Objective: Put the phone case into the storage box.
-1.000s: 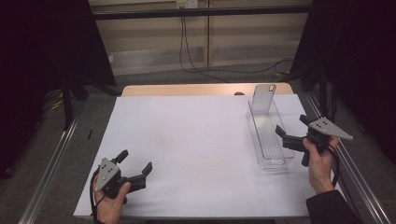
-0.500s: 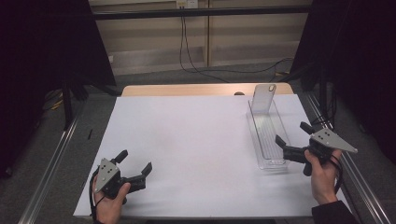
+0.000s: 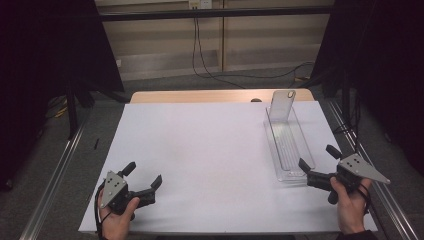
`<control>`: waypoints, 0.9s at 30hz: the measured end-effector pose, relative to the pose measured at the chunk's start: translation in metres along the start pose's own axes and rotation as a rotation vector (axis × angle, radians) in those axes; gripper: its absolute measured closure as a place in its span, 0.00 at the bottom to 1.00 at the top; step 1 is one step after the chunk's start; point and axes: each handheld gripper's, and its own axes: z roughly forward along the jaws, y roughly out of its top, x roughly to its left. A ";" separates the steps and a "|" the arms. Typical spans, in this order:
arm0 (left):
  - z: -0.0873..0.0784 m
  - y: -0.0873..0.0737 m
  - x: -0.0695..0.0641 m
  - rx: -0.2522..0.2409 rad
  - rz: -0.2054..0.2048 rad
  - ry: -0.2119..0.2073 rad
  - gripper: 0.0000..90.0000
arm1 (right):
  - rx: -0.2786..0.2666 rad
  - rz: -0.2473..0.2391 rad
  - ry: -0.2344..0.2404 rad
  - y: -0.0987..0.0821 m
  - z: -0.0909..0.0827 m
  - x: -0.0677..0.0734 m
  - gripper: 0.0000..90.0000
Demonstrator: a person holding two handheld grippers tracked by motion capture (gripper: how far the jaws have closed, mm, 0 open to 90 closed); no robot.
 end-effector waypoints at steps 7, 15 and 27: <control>-0.003 -0.001 -0.002 0.000 -0.008 0.006 0.03 | 0.006 0.005 -0.026 -0.012 -0.017 0.006 0.00; -0.006 -0.002 -0.003 0.023 -0.014 0.021 0.04 | 0.024 0.023 -0.027 -0.024 -0.029 0.006 0.00; -0.015 -0.005 -0.005 0.041 0.002 0.029 0.04 | 0.030 -0.005 -0.052 -0.035 -0.035 0.004 0.00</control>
